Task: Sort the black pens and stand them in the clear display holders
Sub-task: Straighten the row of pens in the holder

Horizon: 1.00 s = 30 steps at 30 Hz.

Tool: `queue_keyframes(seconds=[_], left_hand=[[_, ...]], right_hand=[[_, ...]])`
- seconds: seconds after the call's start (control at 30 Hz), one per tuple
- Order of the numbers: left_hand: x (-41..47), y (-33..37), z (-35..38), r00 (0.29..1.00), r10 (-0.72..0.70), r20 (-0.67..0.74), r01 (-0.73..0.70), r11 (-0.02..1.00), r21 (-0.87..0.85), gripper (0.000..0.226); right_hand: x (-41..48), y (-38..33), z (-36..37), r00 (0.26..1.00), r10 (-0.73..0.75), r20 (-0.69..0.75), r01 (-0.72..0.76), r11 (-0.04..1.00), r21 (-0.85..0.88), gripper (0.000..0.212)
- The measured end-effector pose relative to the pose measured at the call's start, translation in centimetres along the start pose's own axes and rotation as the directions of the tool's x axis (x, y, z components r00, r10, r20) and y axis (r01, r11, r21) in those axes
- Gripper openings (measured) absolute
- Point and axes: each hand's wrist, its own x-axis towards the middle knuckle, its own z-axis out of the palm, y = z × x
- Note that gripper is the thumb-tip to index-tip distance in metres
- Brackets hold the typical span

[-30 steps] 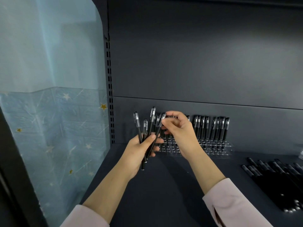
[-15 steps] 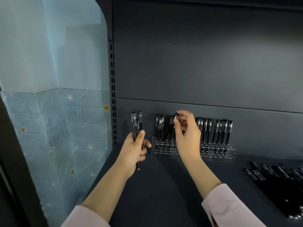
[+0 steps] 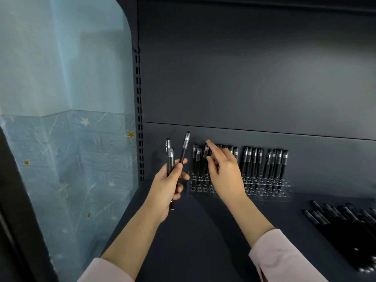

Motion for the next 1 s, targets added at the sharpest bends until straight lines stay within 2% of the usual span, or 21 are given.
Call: queue_keyframes(seconds=[0.13,0.33,0.5,0.63,0.73,0.83,0.93,1.0], left_hand=[[-0.2,0.0,0.2,1.000,0.011,0.027,-0.012,1.000,0.029,0.018],[-0.3,-0.1,0.5,1.000,-0.005,0.024,0.005,1.000,0.022,0.017],[-0.3,-0.1,0.6,0.998,-0.025,0.051,0.023,0.999,0.037,0.021],[-0.7,-0.2,1.0,0.993,-0.051,0.104,0.039,0.992,0.116,0.022],[-1.0,-0.3,1.2,0.988,-0.069,0.139,0.047,0.988,0.150,0.021],[-1.0,-0.3,1.2,0.988,-0.064,0.141,0.041,0.986,0.162,0.021],[-0.8,-0.4,1.1,0.992,-0.074,0.103,0.057,0.985,0.160,0.022],[-0.6,-0.4,0.9,0.994,-0.084,0.063,0.074,0.985,0.153,0.024]], right_hand=[[0.3,0.3,-0.1,0.998,0.018,0.066,-0.020,1.000,0.018,0.050],[0.1,0.8,0.1,0.986,0.062,0.157,-0.065,0.998,0.013,0.047],[-0.1,0.2,-0.6,0.980,0.142,0.139,-0.166,0.969,0.181,0.043],[0.6,-1.3,-1.5,0.930,0.308,0.202,-0.368,0.790,0.490,0.034],[0.7,-1.8,-1.7,0.909,0.366,0.202,-0.408,0.672,0.618,0.025],[0.7,-2.0,-2.0,0.896,0.401,0.193,-0.415,0.598,0.685,0.025],[0.9,-1.9,-2.4,0.878,0.471,0.086,-0.368,0.551,0.749,0.025],[1.1,-1.6,-2.9,0.848,0.528,-0.044,-0.314,0.566,0.762,0.022]])
